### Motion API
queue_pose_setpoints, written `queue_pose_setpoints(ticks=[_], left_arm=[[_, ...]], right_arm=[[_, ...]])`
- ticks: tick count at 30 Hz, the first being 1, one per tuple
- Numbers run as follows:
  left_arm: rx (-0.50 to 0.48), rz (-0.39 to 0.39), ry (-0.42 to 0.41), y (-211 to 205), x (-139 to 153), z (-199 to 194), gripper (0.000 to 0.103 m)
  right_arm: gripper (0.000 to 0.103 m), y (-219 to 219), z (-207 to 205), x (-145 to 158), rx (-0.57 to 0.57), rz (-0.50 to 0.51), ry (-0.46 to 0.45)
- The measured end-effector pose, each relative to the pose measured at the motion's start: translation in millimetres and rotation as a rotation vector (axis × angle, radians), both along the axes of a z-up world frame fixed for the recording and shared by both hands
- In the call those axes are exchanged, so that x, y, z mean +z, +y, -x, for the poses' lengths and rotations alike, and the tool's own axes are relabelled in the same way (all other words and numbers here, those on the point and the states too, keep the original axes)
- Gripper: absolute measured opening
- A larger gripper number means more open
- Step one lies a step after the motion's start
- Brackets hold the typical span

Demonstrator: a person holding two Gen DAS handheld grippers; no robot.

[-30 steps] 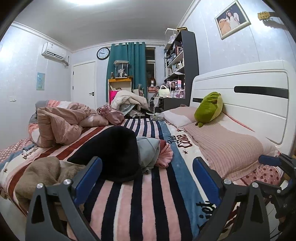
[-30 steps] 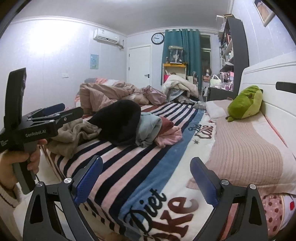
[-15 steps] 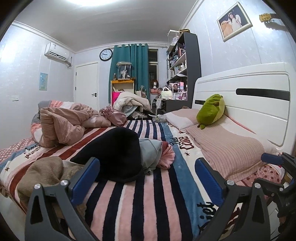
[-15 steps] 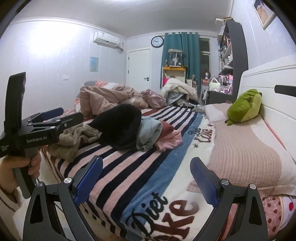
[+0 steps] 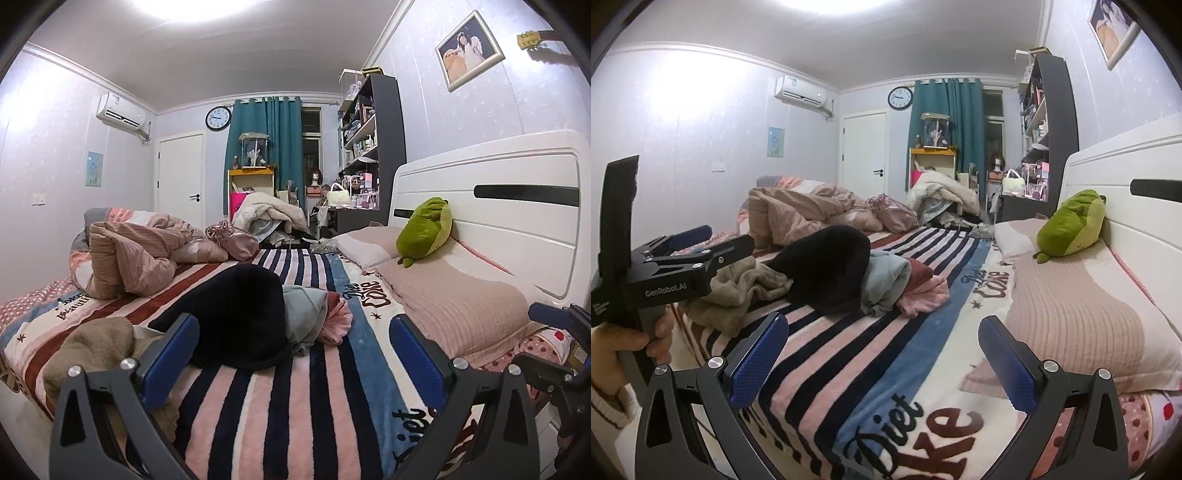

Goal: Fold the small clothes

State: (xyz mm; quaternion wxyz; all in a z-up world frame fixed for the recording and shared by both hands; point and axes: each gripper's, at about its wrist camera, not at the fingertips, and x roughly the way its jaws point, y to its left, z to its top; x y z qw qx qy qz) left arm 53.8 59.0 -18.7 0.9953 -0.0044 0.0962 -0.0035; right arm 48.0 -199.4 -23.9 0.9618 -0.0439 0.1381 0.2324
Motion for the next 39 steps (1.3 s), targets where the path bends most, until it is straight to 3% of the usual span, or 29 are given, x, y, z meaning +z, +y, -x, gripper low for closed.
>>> queue_pose_setpoints(ticks=[12, 19, 29, 39], left_arm=[[0.001, -0.005, -0.004, -2.2, -0.3, 2.4, 0.102], [-0.006, -0.015, -0.009, -5.2, 0.2, 3.9, 0.102], [-0.011, -0.020, -0.010, -7.2, 0.3, 2.2, 0.102], [-0.029, -0.017, 0.001, -11.3, -3.9, -5.2, 0.102]], right_arm=[[0.103, 1.1, 6.5, 1.7, -0.018, 0.000, 0.000], [0.103, 8.2, 8.3, 5.7, -0.111, 0.046, -0.017], [0.103, 5.8, 6.8, 6.5, -0.193, 0.039, -0.021], [0.103, 6.0, 2.4, 2.8, -0.198, 0.033, -0.001]])
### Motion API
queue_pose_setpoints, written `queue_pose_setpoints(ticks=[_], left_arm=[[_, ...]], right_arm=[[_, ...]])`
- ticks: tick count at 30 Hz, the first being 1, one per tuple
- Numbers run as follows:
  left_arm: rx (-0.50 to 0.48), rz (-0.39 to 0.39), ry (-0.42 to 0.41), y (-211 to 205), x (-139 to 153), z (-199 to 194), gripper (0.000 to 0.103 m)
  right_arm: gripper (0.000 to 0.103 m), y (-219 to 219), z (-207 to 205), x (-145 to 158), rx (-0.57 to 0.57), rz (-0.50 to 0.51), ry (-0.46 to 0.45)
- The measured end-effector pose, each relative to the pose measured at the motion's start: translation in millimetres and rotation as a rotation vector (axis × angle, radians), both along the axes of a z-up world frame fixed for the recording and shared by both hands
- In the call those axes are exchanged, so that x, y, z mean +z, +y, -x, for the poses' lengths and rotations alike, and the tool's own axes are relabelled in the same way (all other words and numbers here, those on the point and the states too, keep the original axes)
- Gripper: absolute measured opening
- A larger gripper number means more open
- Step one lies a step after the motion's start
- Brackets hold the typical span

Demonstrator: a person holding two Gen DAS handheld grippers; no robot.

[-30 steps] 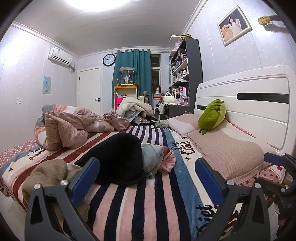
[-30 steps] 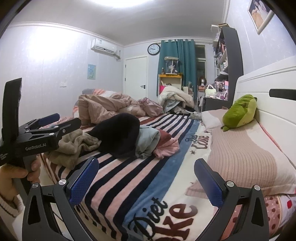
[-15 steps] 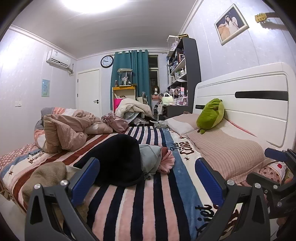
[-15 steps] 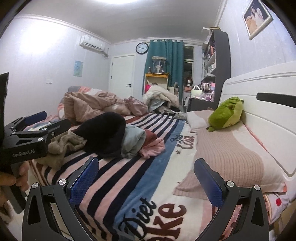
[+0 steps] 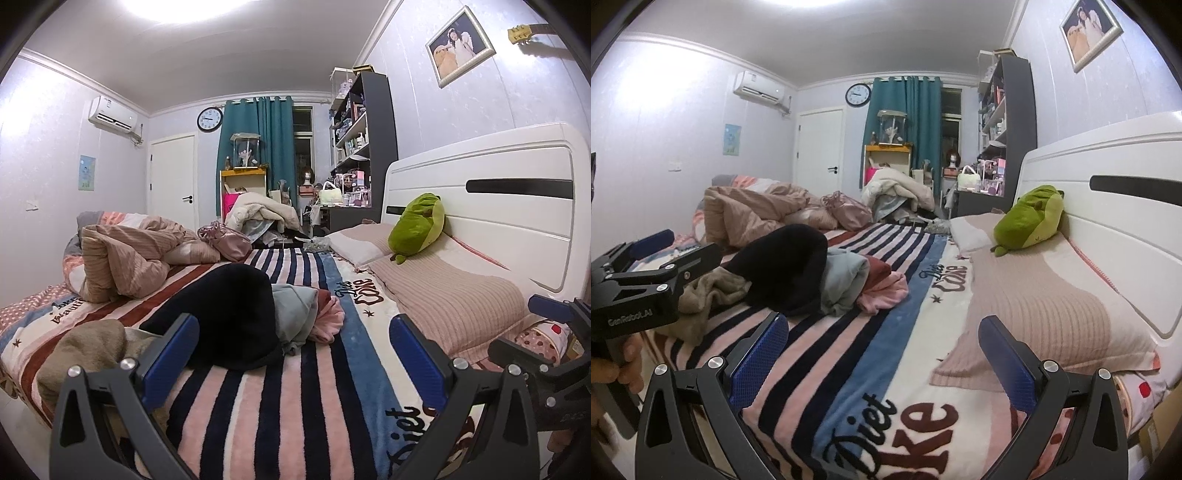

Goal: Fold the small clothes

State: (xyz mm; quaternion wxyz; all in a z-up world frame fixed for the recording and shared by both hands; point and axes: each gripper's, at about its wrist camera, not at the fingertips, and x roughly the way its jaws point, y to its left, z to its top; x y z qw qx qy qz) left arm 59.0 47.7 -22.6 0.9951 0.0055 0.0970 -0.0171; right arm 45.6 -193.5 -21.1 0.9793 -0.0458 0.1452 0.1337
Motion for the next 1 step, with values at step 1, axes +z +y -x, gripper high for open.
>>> queue_pose_setpoints(ticks=[1], left_arm=[[0.002, -0.003, 0.000, -0.4, -0.4, -0.2, 0.102]], right_arm=[[0.103, 0.6, -0.9, -0.4, 0.000, 0.001, 0.002]])
